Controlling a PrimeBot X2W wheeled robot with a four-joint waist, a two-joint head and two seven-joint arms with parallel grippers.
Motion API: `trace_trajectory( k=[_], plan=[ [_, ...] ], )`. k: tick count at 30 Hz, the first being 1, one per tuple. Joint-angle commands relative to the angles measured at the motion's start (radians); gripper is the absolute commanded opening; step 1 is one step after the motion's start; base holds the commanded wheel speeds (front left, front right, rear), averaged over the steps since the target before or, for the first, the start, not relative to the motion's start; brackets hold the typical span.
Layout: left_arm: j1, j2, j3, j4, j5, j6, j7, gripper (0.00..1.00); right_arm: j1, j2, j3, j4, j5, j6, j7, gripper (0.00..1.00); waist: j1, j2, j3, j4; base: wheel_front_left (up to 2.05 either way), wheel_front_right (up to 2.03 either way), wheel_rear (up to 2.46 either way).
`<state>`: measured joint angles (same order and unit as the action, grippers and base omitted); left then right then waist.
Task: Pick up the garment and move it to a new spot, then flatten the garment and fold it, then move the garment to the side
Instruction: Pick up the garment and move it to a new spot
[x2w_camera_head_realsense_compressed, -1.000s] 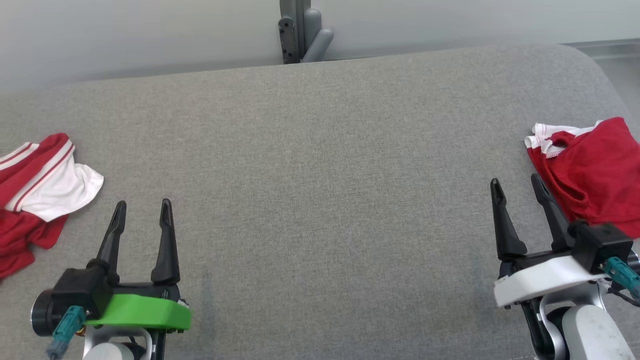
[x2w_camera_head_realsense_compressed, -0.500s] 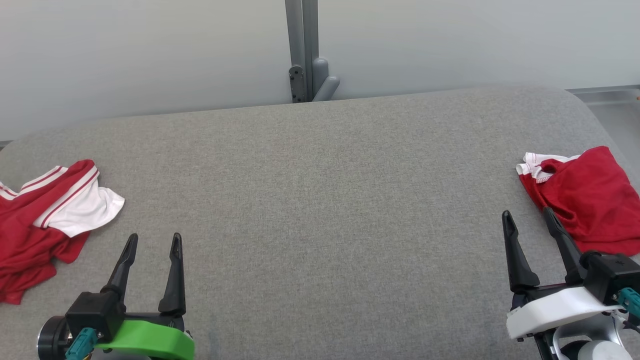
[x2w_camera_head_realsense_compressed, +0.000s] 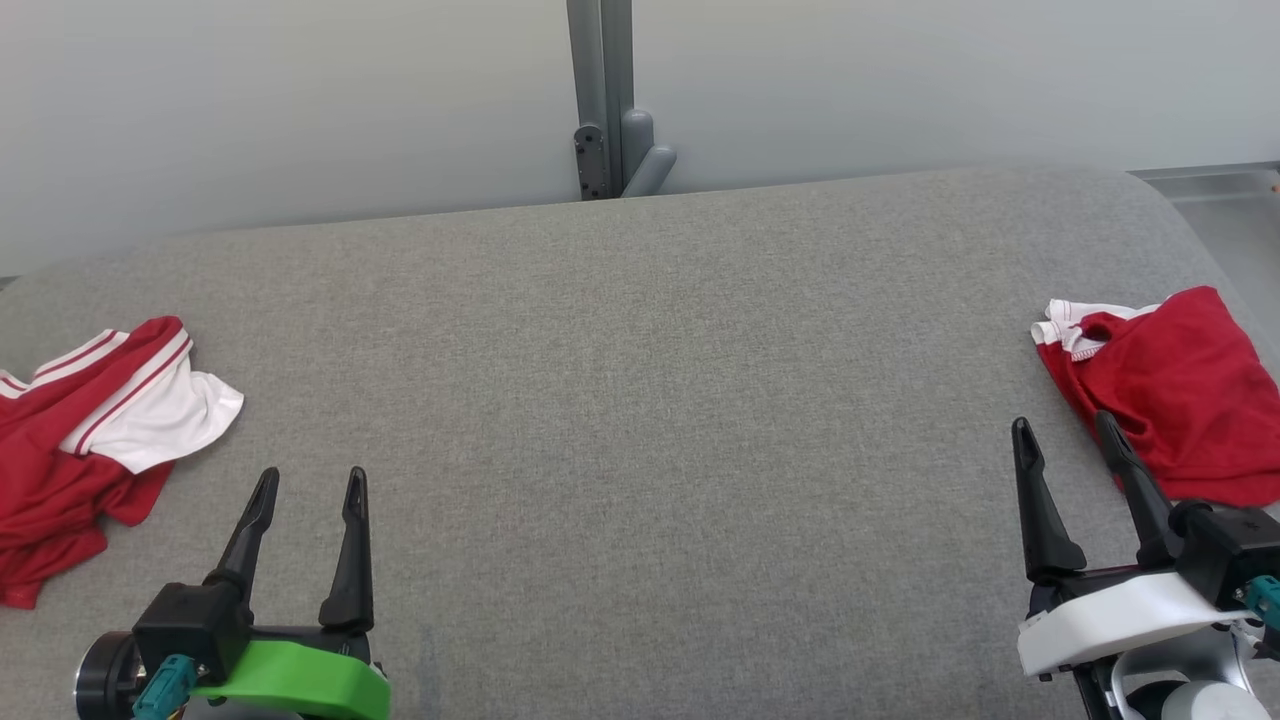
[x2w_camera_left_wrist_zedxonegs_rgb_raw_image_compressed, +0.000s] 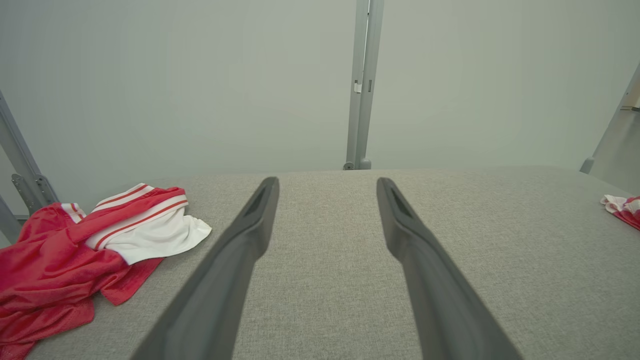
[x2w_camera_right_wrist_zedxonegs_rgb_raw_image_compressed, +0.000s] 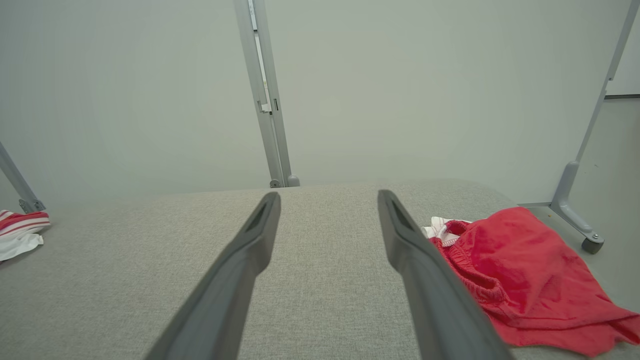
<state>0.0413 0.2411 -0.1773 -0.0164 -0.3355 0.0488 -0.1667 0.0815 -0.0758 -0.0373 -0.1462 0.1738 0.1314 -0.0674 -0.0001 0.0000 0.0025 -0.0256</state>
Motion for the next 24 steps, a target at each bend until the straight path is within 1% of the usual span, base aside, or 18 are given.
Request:
trace_trajectory(
  k=[1, 8, 13, 18, 19, 21, 22, 24],
  plan=[
    [0.007, 0.008, 0.000, -0.003, -0.010, 0.006, 0.001, 1.00, 0.010, 0.001, -0.003, -0.004, 0.002, -0.001, -0.001, 1.00, 0.0001, 0.0000, 0.002, -0.001, 0.00, 0.00, 0.00],
    [-0.006, 0.012, -0.005, -0.007, -0.008, 0.012, 0.006, 1.00, 0.005, 0.006, -0.001, 0.001, 0.004, -0.001, -0.003, 1.00, 0.0001, 0.0000, 0.010, 0.001, 0.00, 0.00, 0.00],
    [-0.039, 0.008, -0.001, -0.004, -0.012, 0.013, -0.007, 1.00, -0.008, 0.010, -0.005, -0.012, 0.003, -0.001, -0.008, 1.00, 0.0001, 0.0000, 0.026, 0.032, 0.00, 0.00, 0.00],
    [-0.078, -0.006, 0.008, 0.014, -0.020, 0.016, -0.031, 1.00, -0.023, 0.013, 0.011, -0.032, 0.001, -0.001, -0.003, 1.00, 0.0001, 0.0000, 0.041, 0.115, 0.00, 0.00, 0.00],
    [-0.078, -0.006, 0.008, 0.014, -0.020, 0.016, -0.031, 1.00, -0.023, 0.013, 0.011, -0.032, 0.001, -0.001, -0.003, 1.00, 0.0001, 0.0000, 0.041, 0.115, 0.00, 0.00, 0.00],
    [-0.089, -0.013, 0.017, 0.023, -0.026, 0.023, -0.042, 1.00, -0.031, 0.013, 0.019, -0.037, 0.000, -0.001, 0.000, 1.00, 0.0001, 0.0000, 0.044, 0.156, 0.00, 0.00, 0.00],
    [-0.096, -0.015, 0.025, 0.033, -0.029, 0.025, -0.050, 1.00, -0.036, 0.013, 0.023, -0.041, 0.000, -0.001, 0.002, 1.00, 0.0001, 0.0000, 0.043, 0.198, 0.00, 0.00, 0.00],
    [-0.103, -0.013, 0.034, 0.040, -0.029, 0.029, -0.059, 1.00, -0.044, 0.013, 0.026, -0.042, -0.001, -0.001, 0.005, 1.00, 0.0001, 0.0000, 0.042, 0.241, 0.00, 0.00, 0.00]
  ],
)
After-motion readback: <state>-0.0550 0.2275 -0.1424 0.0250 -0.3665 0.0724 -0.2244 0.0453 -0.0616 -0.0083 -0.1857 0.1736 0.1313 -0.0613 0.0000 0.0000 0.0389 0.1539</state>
